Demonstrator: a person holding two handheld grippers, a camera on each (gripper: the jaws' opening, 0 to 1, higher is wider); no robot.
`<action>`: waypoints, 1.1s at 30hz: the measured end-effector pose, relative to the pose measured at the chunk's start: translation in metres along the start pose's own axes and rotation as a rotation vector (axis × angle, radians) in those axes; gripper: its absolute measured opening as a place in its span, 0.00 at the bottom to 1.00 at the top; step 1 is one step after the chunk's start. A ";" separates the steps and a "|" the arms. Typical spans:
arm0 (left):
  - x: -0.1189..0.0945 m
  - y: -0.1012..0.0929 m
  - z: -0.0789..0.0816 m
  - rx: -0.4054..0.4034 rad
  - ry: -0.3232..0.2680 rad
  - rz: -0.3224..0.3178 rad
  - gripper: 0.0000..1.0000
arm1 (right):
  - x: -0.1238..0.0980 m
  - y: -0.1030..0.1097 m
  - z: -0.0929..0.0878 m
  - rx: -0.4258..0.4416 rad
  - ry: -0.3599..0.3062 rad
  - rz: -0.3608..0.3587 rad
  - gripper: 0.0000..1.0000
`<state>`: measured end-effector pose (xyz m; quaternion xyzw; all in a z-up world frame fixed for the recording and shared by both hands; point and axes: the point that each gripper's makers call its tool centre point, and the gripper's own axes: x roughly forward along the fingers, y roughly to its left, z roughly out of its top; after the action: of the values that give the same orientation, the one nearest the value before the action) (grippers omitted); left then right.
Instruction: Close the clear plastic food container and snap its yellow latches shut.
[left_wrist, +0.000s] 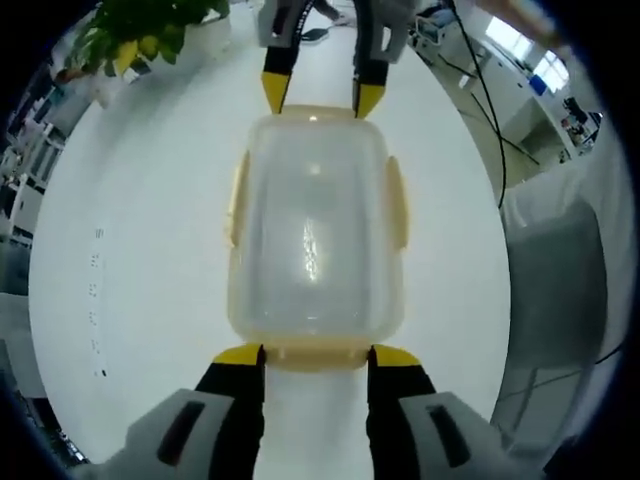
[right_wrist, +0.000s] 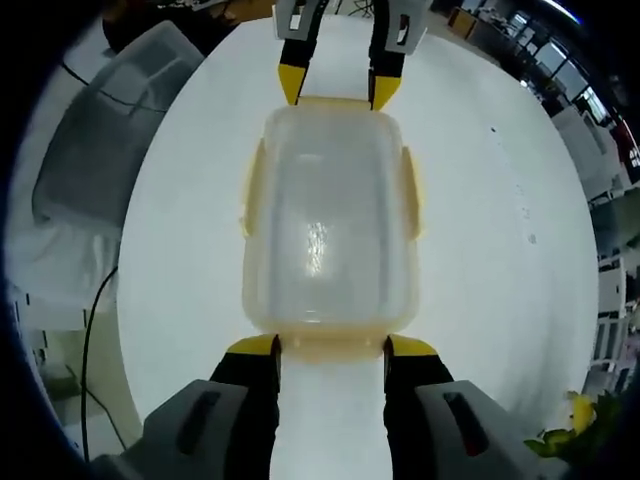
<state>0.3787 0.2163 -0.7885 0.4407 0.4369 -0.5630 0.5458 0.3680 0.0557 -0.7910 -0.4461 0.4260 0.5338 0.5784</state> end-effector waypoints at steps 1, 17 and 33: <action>0.000 0.001 0.000 0.015 0.006 0.005 0.34 | 0.001 0.000 0.000 0.004 0.002 0.002 0.37; 0.011 0.004 -0.011 0.098 0.054 0.031 0.28 | 0.004 0.002 -0.003 0.022 0.005 0.006 0.38; 0.002 0.003 -0.003 0.046 -0.008 0.023 0.26 | -0.002 -0.003 -0.001 -0.011 -0.012 -0.007 0.37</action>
<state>0.3813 0.2190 -0.7915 0.4559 0.4164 -0.5684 0.5438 0.3704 0.0542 -0.7893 -0.4475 0.4181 0.5367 0.5805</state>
